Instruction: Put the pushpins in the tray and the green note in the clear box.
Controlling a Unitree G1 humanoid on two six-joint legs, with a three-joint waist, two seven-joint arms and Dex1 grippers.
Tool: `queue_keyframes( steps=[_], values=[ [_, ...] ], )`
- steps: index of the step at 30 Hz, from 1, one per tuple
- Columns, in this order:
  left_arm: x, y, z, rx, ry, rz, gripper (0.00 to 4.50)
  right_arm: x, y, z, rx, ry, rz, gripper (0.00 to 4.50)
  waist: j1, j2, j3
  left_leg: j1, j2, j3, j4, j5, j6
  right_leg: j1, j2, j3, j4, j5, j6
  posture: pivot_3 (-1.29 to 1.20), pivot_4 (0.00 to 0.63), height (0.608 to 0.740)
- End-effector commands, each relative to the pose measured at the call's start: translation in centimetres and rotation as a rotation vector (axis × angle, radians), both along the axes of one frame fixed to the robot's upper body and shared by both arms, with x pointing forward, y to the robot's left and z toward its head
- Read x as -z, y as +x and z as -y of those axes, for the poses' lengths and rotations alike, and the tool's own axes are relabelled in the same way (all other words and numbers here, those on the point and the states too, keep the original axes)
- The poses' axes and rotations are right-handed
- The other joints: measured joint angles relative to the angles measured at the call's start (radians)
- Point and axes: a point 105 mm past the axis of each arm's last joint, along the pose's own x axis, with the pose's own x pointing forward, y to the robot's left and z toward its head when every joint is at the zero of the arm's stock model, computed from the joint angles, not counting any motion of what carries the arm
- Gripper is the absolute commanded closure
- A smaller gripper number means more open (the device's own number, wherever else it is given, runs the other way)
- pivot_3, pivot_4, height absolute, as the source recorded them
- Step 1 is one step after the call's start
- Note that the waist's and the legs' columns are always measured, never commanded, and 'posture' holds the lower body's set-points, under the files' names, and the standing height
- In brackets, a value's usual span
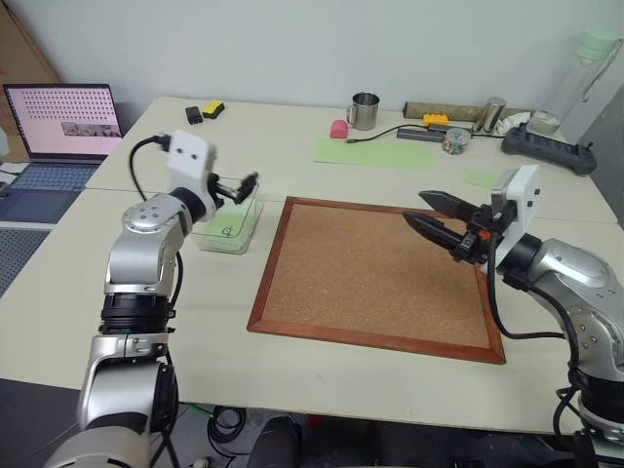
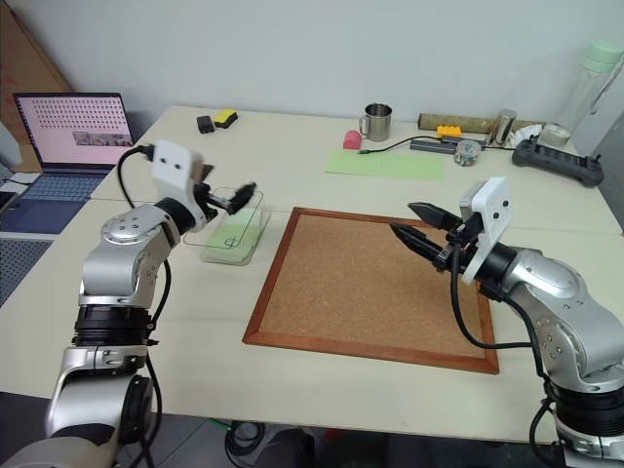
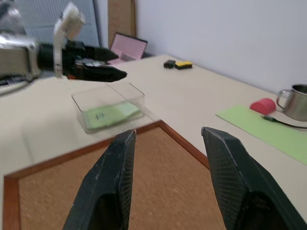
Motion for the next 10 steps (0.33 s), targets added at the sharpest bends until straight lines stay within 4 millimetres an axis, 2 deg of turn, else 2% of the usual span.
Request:
queue_keyframes(
  steps=[1, 5, 10],
  values=[
    [0.7, -2.6, 2.2, 0.247, 0.077, -0.093, 0.04, 1.0, -0.3, 1.1, -0.007, -0.098, -0.027, 2.23, -0.001, 0.0, 0.0, 0.0, 0.0, 0.0, 0.0, 0.0, 0.0, 0.0, 0.0, 0.0, 0.0, 0.0, 0.0, 0.0, 0.15, 0.74],
    [1.9, -4.4, 2.7, 0.386, 0.134, -0.176, 0.04, 3.8, -0.6, 3.0, 0.02, -0.217, -0.115, 2.23, -0.003, 0.0, 0.0, 0.0, 0.0, 0.0, 0.0, 0.0, 0.001, 0.0, 0.001, 0.0, 0.001, 0.0, 0.0, 0.0, 0.15, 0.74],
    [2.5, -5.7, 3.6, 0.485, 0.177, -0.196, 0.04, 5.0, -1.3, 4.1, 0.039, -0.224, -0.158, 2.23, -0.002, 0.0, 0.0, 0.0, 0.0, 0.0, 0.0, 0.0, 0.001, 0.0, 0.0, 0.001, 0.0, 0.0, 0.0, 0.0, 0.15, 0.74]
  ],
)
